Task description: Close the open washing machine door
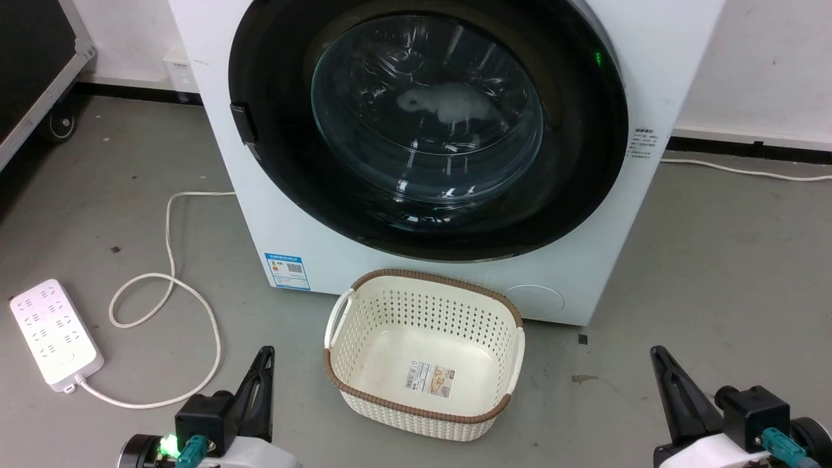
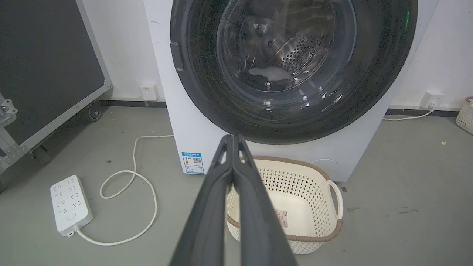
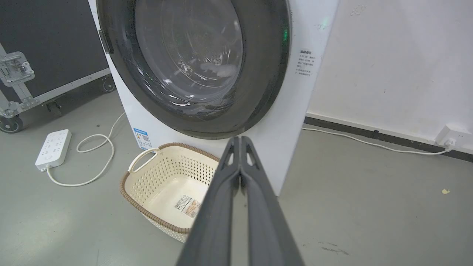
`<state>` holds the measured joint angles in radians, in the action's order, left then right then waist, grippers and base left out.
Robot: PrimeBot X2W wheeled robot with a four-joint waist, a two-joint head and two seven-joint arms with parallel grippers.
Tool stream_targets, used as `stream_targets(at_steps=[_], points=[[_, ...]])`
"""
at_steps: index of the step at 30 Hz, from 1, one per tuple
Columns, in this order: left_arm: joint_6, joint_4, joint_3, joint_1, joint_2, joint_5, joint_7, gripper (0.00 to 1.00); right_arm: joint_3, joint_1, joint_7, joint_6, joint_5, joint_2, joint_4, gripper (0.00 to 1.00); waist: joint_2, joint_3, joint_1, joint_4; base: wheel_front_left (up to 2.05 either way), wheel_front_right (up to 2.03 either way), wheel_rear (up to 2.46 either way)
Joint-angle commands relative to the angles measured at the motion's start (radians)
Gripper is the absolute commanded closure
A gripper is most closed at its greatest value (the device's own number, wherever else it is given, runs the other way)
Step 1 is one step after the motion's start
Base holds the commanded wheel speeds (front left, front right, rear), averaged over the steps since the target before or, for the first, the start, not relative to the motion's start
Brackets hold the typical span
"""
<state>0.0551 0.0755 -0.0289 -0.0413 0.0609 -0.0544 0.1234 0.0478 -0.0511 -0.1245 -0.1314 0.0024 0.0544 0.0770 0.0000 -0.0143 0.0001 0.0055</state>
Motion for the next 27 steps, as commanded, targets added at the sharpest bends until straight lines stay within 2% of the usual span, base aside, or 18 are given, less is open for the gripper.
stream_targets(at_steps=[1, 27], points=[[-0.005, -0.008, 0.003, 0.013, -0.002, 0.009, -0.006, 1.0, -0.004, 0.013, 0.007, 0.0, -0.001, -0.002, -0.011, 1.0, 0.0, 0.0, -0.0001, 0.0, 0.0, 0.0, 0.0], [-0.028, -0.039, 0.015, 0.026, -0.006, 0.029, -0.059, 1.0, -0.024, 0.03, 0.06, 0.001, -0.002, -0.003, -0.041, 1.0, 0.0, 0.007, -0.0001, -0.003, 0.0, 0.0, 0.0]])
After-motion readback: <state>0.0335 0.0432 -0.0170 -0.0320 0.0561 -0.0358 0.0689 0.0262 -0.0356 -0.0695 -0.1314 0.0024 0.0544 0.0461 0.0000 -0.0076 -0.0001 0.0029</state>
